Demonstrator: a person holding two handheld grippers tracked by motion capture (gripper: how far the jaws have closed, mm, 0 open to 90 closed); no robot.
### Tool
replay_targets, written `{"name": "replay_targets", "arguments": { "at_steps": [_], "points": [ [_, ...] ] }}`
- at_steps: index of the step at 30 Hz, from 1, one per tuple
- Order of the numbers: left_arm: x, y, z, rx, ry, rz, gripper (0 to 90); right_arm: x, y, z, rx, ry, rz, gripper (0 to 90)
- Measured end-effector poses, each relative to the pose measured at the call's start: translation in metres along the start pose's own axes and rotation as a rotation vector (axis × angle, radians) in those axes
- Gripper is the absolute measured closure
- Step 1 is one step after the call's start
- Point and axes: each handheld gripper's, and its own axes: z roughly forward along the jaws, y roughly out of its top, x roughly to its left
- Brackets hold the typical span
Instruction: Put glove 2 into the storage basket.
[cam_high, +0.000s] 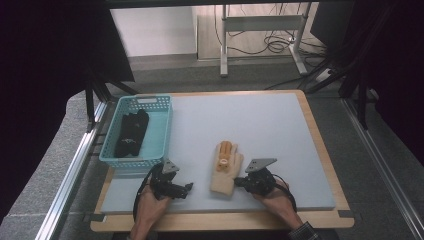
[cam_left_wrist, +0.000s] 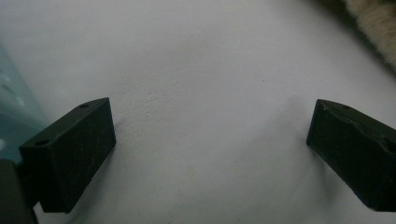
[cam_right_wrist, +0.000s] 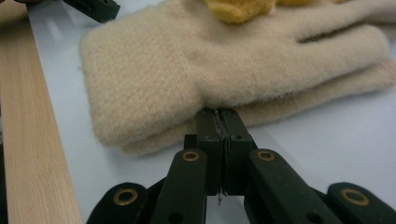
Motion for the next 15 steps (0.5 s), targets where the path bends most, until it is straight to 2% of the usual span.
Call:
{"name": "replay_targets", "arguments": {
  "at_steps": [15],
  "points": [
    [0.001,-0.002,-0.001,-0.004,-0.005,0.009,3.1,0.015,0.024,0.034,-0.008,0.000,-0.028,86.4]
  ]
}}
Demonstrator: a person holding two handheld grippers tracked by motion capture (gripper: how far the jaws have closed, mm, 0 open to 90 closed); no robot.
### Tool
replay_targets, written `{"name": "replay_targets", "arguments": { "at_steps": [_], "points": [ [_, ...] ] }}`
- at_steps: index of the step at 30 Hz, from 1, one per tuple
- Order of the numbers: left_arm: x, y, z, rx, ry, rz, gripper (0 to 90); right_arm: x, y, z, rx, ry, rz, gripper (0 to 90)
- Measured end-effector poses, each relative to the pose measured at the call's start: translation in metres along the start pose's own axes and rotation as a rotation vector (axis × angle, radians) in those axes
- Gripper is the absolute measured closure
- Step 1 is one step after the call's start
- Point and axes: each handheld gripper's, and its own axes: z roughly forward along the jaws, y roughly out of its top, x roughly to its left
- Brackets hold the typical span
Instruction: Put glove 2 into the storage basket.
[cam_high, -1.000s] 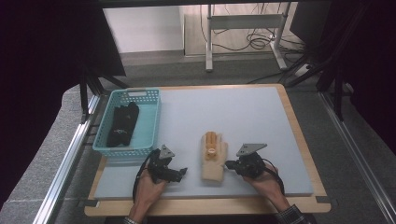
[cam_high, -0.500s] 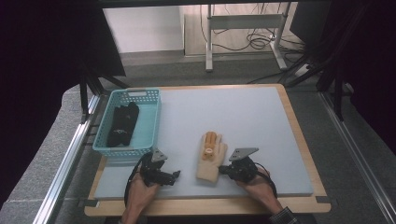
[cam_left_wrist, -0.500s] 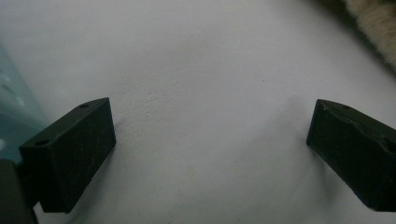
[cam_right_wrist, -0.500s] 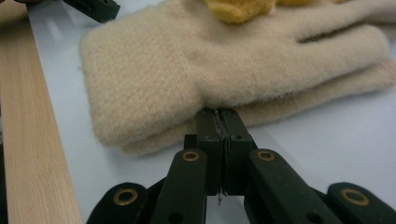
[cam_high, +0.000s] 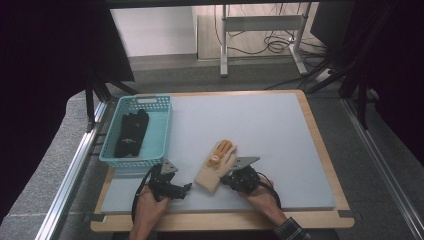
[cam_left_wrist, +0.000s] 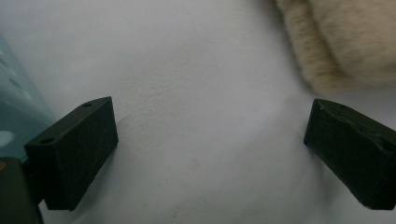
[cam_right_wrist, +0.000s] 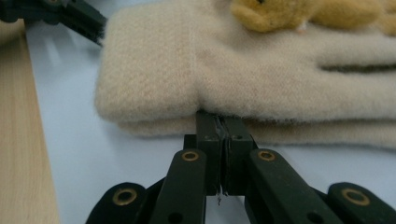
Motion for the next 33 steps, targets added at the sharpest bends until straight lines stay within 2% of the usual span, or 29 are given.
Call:
{"name": "replay_targets", "arguments": {
  "at_steps": [8,12,14,21,28,33],
  "points": [
    [0.000,0.000,0.000,0.002,0.006,0.002,2.3,0.004,0.009,0.012,-0.007,-0.024,-0.023,86.0],
    [0.000,0.000,0.000,0.000,0.004,0.001,2.3,0.006,0.009,0.009,0.000,-0.032,-0.035,81.6],
    [0.000,0.000,0.000,0.001,0.003,0.000,2.3,0.006,0.007,0.004,-0.005,-0.048,-0.043,79.1],
    [0.000,0.000,0.000,-0.001,0.002,-0.004,2.2,-0.007,-0.007,-0.021,-0.036,-0.116,-0.008,69.9],
    [0.000,0.000,0.000,0.000,0.000,-0.005,2.2,-0.023,-0.024,-0.046,-0.063,-0.190,0.038,52.9],
    [0.001,0.000,0.001,0.002,-0.003,-0.009,2.2,-0.037,-0.038,-0.063,-0.075,-0.248,0.088,41.7]
  ]
}}
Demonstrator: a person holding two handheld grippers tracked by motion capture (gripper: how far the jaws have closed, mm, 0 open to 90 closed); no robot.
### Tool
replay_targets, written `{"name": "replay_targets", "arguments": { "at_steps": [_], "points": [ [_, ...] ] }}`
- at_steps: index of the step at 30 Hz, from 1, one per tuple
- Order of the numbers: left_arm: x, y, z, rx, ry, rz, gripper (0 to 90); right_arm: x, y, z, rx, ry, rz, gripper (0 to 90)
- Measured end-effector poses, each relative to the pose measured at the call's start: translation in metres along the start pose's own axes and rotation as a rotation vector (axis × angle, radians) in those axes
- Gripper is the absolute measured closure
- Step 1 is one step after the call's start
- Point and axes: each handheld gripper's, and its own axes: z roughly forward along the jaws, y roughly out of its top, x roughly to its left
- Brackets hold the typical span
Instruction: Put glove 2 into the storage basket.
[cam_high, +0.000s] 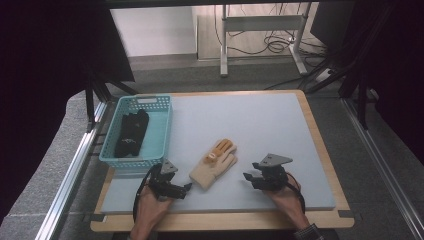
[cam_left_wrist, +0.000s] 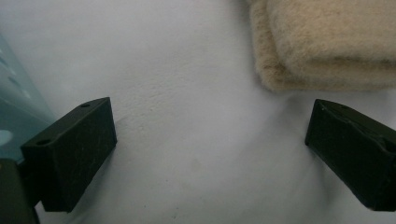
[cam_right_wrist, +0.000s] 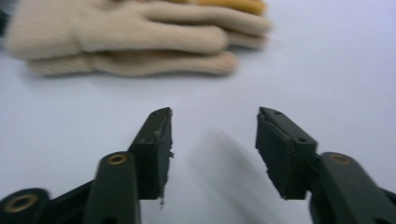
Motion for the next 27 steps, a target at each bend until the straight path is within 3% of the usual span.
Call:
{"name": "replay_targets", "arguments": {
  "at_steps": [6,12,16,19,27],
  "points": [
    [0.000,0.000,0.000,0.001,-0.003,-0.002,2.2,-0.020,-0.011,-0.013,0.001,-0.071,0.042,32.3],
    [0.001,0.000,0.000,0.001,-0.004,-0.004,2.3,-0.030,-0.020,-0.016,0.028,-0.143,0.047,25.6],
    [0.001,0.000,-0.001,-0.001,-0.006,-0.004,2.7,-0.031,-0.021,-0.013,0.065,-0.151,0.040,22.1],
    [0.003,-0.001,-0.002,-0.009,-0.023,-0.015,3.3,-0.033,-0.021,-0.012,0.076,-0.150,0.075,17.7],
    [0.005,-0.001,-0.005,-0.006,-0.038,-0.008,4.9,-0.035,-0.022,-0.012,0.079,-0.148,0.087,16.6]
  ]
}}
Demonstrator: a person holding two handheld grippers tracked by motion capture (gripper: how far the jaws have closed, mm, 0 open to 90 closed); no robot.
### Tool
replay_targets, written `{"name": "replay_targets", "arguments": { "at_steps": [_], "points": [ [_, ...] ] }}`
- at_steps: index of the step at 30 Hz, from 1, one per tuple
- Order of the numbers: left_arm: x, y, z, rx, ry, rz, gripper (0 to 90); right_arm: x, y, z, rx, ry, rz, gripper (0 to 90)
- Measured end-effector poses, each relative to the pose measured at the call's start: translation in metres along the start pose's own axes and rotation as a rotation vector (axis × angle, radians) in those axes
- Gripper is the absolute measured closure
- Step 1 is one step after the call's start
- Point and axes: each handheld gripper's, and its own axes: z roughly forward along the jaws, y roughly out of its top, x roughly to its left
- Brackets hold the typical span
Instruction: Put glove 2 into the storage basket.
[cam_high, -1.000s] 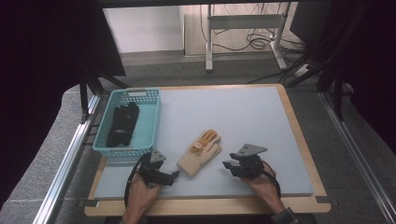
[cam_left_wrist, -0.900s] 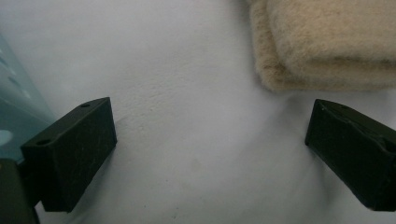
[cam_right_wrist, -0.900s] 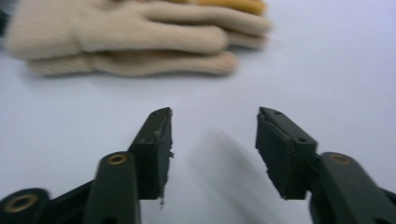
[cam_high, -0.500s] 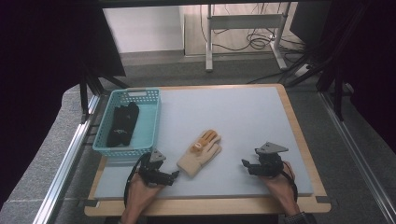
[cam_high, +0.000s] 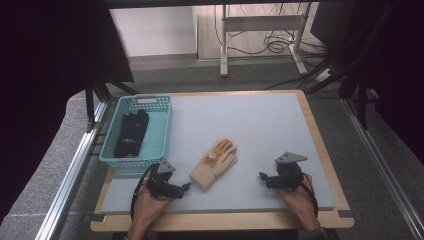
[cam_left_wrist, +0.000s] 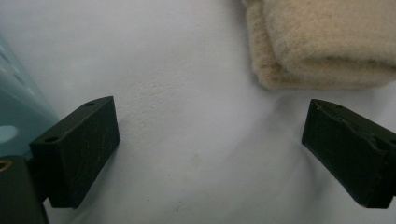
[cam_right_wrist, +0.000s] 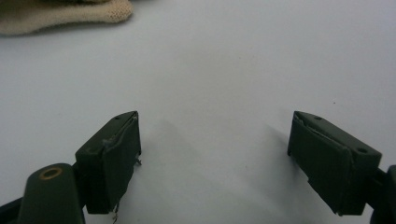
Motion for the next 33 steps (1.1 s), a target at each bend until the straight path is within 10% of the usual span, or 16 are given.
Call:
{"name": "replay_targets", "arguments": {
  "at_steps": [17,33],
  "points": [
    [-0.011,0.019,-0.021,-0.026,-0.062,0.016,5.4,0.000,0.000,0.000,-0.001,-0.002,0.000,16.4],
    [-0.031,0.068,0.009,0.028,-0.060,0.054,5.1,0.000,0.000,0.000,-0.003,-0.001,0.002,16.4]
  ]
}}
